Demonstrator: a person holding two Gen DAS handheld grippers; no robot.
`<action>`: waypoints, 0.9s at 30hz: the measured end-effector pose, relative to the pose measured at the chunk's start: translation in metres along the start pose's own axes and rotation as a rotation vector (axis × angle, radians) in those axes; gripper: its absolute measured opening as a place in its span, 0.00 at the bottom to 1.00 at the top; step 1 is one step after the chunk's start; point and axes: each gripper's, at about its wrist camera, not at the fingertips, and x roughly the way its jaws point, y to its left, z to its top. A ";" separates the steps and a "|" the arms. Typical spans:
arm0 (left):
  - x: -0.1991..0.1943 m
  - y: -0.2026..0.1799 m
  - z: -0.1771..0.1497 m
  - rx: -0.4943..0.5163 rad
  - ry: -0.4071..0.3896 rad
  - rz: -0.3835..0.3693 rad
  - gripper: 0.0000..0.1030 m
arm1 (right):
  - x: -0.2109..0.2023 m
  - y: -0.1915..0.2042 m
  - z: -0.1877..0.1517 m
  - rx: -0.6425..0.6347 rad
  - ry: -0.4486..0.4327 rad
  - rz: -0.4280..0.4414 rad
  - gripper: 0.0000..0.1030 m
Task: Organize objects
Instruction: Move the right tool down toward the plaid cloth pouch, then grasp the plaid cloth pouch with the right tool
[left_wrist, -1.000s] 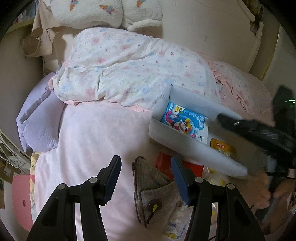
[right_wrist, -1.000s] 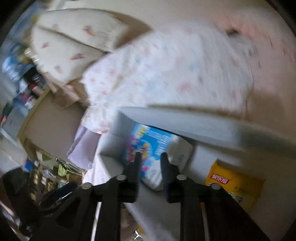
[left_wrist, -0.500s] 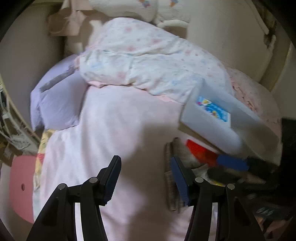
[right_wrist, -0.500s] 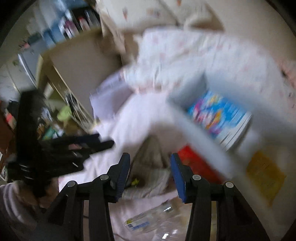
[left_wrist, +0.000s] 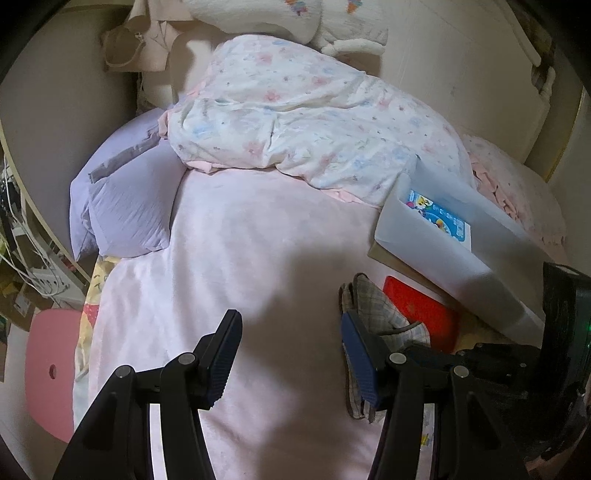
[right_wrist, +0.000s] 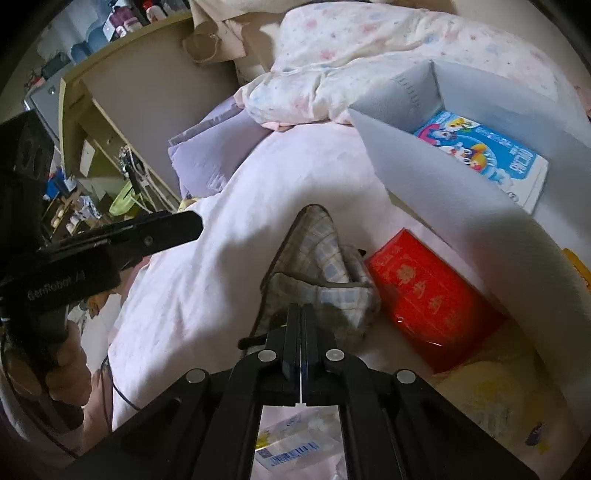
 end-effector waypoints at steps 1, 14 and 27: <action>0.000 0.000 0.000 0.003 -0.001 0.000 0.52 | 0.002 0.004 0.002 0.005 -0.001 0.008 0.00; -0.001 0.003 0.000 -0.013 0.002 -0.008 0.52 | 0.020 0.023 -0.004 -0.068 -0.040 -0.107 0.24; 0.001 0.001 0.000 -0.005 0.004 -0.018 0.52 | -0.010 0.005 0.003 0.032 -0.092 0.053 0.09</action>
